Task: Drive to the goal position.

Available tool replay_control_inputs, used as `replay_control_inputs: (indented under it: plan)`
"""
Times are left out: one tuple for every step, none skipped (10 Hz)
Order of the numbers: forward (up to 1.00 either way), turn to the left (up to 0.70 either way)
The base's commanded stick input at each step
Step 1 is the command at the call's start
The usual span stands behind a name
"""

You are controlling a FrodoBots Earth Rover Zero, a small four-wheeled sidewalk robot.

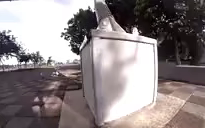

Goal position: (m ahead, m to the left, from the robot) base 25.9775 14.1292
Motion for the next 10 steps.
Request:
replay_control_inputs:
  plan:
    - [0.0,0.0]
    - [0.0,0.0]
    - [0.0,0.0]
    - [0.0,0.0]
    - [0.0,0.27]
    - [0.0,0.64]
    - [0.0,0.7]
    - [0.0,0.7]
    - [0.0,0.7]
    - [0.0,0.7]
